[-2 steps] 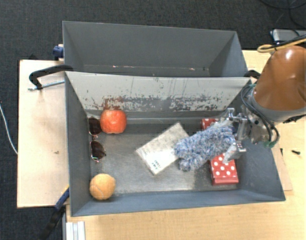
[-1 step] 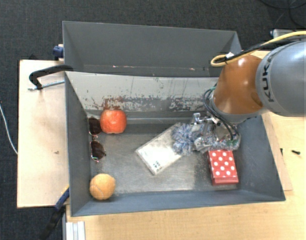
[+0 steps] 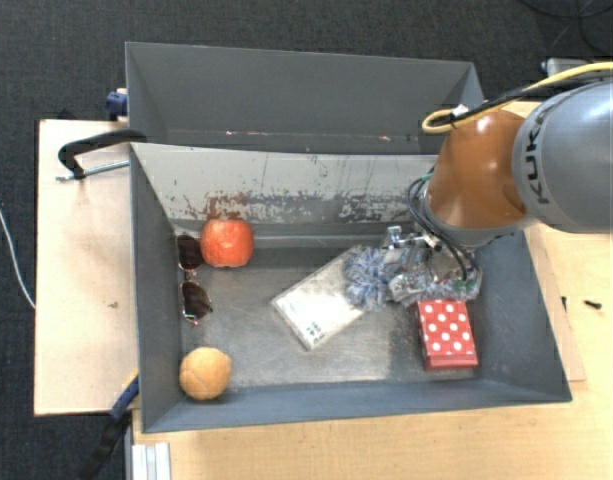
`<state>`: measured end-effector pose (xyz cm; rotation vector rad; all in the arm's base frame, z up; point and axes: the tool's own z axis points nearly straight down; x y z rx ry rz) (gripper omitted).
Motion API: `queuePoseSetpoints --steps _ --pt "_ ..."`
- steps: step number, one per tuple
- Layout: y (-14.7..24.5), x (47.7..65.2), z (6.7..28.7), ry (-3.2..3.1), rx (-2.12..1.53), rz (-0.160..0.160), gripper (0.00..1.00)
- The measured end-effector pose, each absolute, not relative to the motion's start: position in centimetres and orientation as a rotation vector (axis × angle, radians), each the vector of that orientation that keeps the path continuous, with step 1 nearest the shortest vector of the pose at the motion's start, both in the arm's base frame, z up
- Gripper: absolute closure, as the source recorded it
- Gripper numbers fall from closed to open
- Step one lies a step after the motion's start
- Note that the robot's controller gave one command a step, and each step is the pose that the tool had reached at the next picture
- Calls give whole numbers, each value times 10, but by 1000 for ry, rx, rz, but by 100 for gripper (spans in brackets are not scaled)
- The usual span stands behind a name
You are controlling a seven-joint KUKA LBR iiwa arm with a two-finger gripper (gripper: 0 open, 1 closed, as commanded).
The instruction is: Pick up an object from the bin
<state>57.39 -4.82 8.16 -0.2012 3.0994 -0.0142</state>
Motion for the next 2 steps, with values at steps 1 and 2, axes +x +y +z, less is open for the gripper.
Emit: queuePoseSetpoints --steps 1,2 --pt "-40 569 186 3130 -193 0 100" --pt "-40 569 186 3130 -193 0 100"
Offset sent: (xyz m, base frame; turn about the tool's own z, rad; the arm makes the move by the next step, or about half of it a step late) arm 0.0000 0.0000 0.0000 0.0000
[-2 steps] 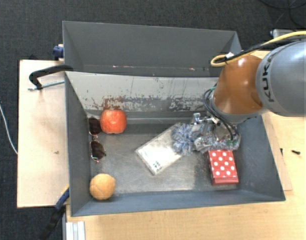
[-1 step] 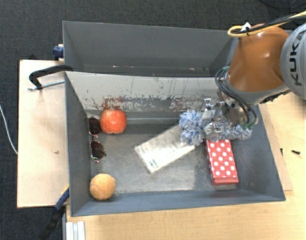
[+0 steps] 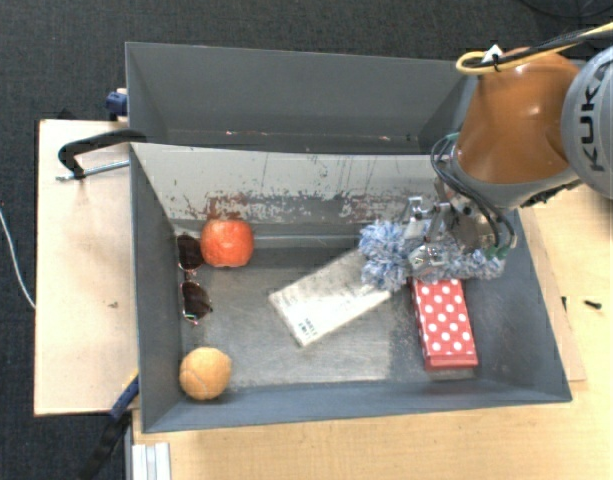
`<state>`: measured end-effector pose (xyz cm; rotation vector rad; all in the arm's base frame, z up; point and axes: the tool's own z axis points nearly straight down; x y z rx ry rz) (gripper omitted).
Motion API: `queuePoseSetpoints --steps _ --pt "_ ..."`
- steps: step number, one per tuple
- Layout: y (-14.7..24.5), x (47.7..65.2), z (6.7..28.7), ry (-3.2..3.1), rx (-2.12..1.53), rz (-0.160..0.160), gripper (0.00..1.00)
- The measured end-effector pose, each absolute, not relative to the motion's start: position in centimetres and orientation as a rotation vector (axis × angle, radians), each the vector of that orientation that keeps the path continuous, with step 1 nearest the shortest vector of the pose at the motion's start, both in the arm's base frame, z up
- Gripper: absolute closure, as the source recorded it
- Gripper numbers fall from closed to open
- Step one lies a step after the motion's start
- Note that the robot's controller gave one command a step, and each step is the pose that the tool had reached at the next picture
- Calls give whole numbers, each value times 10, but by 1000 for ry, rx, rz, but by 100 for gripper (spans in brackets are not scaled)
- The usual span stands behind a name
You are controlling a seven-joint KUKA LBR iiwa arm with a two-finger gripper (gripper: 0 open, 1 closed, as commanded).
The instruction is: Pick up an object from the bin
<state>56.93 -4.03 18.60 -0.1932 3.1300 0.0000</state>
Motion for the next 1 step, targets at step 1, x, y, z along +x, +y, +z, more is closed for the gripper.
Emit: queuePoseSetpoints --steps 1 --pt "-36 567 222 3133 -220 1 100"
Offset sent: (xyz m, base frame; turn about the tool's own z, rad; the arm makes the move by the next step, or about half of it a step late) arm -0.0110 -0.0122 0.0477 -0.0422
